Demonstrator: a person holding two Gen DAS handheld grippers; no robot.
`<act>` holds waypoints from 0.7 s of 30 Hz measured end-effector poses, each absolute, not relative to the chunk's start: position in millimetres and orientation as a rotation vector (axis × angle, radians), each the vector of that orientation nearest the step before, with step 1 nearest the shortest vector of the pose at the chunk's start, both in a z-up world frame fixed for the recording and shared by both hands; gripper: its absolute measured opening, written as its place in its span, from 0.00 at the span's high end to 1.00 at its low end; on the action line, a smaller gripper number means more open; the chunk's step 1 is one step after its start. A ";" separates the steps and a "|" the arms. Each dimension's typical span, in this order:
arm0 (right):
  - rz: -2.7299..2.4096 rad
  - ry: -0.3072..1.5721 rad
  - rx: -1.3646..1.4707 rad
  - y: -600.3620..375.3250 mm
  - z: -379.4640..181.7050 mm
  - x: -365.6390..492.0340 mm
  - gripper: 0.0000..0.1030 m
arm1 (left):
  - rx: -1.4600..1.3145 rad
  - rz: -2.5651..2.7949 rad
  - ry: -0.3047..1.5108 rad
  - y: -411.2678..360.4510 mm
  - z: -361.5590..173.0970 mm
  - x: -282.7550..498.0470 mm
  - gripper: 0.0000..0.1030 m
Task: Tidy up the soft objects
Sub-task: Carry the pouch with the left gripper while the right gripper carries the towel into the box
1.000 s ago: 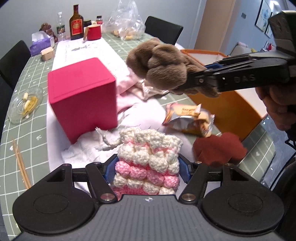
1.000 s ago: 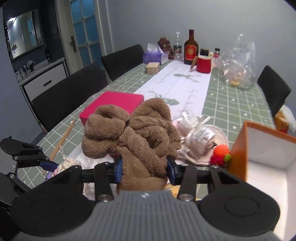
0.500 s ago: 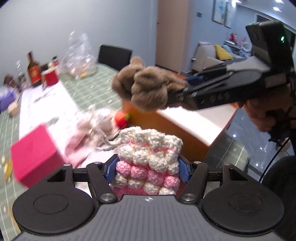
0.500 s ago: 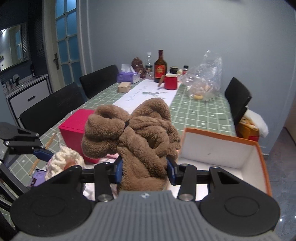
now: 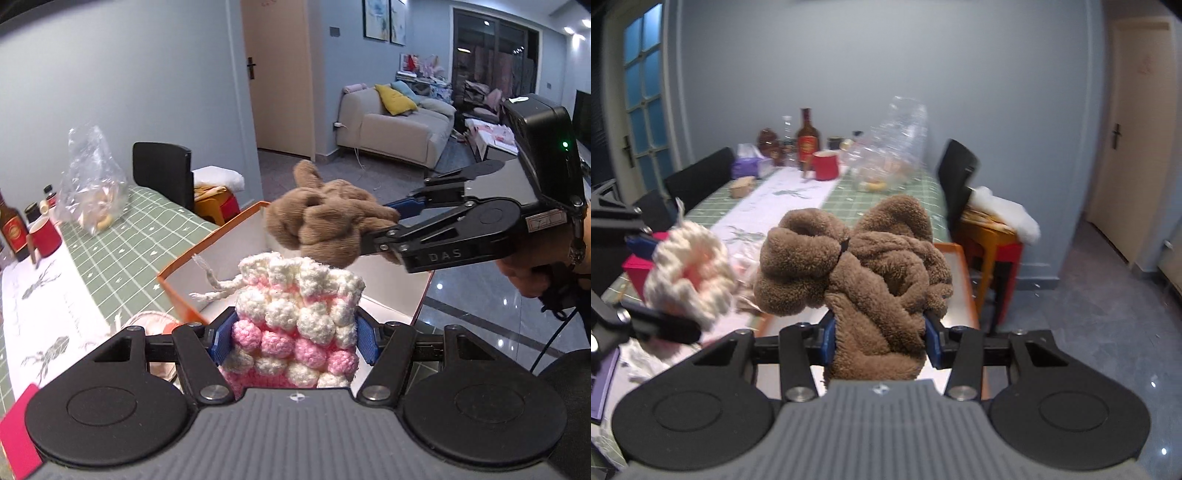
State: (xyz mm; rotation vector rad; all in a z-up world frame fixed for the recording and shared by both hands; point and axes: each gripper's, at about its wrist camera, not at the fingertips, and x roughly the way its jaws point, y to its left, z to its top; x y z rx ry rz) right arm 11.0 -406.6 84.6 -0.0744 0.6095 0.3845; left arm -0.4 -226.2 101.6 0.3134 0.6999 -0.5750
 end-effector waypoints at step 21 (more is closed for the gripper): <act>0.381 0.876 -0.413 -398.1 19.5 59.0 0.56 | 0.675 -0.628 0.849 -296.0 29.2 48.6 0.28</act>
